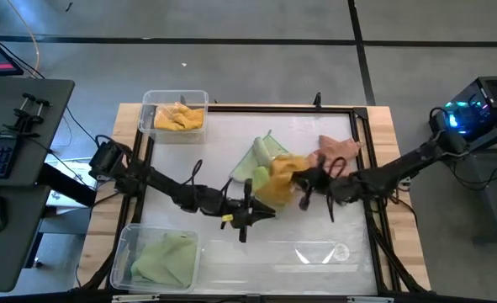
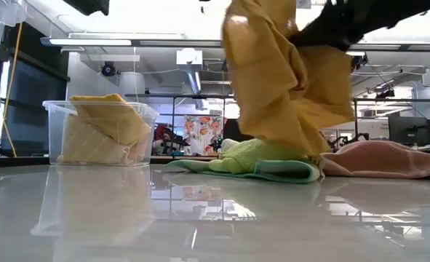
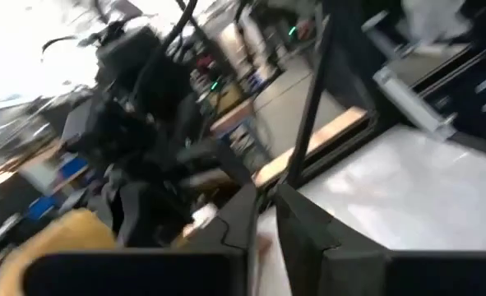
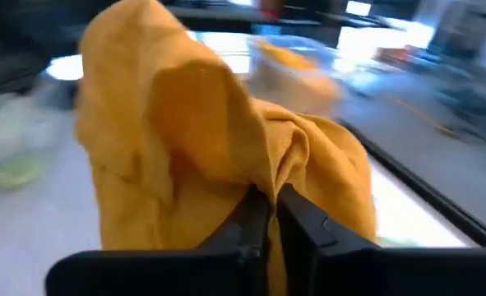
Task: Sort towels by color in basket
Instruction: Put the light orange towel into the top transparent bin
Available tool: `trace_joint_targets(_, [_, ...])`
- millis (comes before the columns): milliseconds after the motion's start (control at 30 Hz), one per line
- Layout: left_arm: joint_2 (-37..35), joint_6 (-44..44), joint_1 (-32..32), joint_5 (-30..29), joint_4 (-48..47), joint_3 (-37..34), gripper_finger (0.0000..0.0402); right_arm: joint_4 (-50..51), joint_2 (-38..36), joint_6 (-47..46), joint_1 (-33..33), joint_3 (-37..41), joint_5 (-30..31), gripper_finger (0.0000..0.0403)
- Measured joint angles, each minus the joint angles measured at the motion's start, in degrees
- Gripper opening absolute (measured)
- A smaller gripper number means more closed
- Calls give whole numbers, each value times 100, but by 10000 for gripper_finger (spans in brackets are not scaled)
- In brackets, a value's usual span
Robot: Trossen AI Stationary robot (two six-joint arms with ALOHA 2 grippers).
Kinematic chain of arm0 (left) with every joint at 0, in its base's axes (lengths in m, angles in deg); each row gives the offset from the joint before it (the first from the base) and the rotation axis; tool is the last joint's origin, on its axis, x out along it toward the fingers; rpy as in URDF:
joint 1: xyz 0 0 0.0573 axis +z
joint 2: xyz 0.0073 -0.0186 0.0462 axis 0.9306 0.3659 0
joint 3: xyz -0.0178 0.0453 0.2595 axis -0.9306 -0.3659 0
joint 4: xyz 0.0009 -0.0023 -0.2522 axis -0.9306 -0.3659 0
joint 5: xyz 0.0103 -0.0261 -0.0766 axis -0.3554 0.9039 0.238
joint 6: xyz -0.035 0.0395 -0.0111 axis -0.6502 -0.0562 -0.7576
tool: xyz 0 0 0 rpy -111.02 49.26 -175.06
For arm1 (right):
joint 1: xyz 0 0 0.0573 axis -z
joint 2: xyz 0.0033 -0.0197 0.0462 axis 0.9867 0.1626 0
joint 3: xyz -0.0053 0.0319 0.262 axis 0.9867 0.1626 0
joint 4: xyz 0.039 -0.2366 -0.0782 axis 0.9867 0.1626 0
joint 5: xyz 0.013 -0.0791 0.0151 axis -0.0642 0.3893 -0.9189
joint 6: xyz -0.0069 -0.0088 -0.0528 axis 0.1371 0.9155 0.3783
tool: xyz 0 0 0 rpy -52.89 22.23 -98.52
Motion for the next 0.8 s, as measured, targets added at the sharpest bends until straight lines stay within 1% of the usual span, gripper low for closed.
trace_joint_targets(33, [0,-44,26,186,3,30,54,-224,116,170,108,1,-366,8])
trace_joint_targets(100, [0,-74,63,426,0,92,80,-500,369,299,351,0,-864,5])
trace_joint_targets(200, [0,-14,92,459,-72,103,122,-930,874,306,655,2,-1531,8])
trace_joint_targets(267, [0,175,106,194,-351,103,148,-1390,1218,261,764,7,-2015,11])
trace_joint_targets(300, [0,269,109,-69,-546,103,159,-1636,1382,213,806,5,-2220,12])
trace_joint_targets(367, [0,312,125,-834,-1082,101,177,-2001,1671,201,847,4,-2541,11])
trace_joint_targets(433, [3,67,159,-1456,-1635,96,188,-2247,1888,201,847,4,-2712,9])
trace_joint_targets(500, [4,-398,209,-1717,-2033,96,193,-2374,2025,199,842,4,-2743,9])
trace_joint_targets(567, [0,-916,255,-1770,-2287,98,195,-2421,2106,199,838,7,-2816,9])
trace_joint_targets(667, [0,-1633,325,-1726,-2540,83,195,-2461,2116,200,838,9,-3135,9])
trace_joint_targets(733, [2,-1916,390,-1665,-2723,79,195,-2511,2115,208,840,9,-3326,8])
trace_joint_targets(800, [7,-2054,431,-1485,-2842,76,195,-2582,2108,272,838,9,-3519,9])
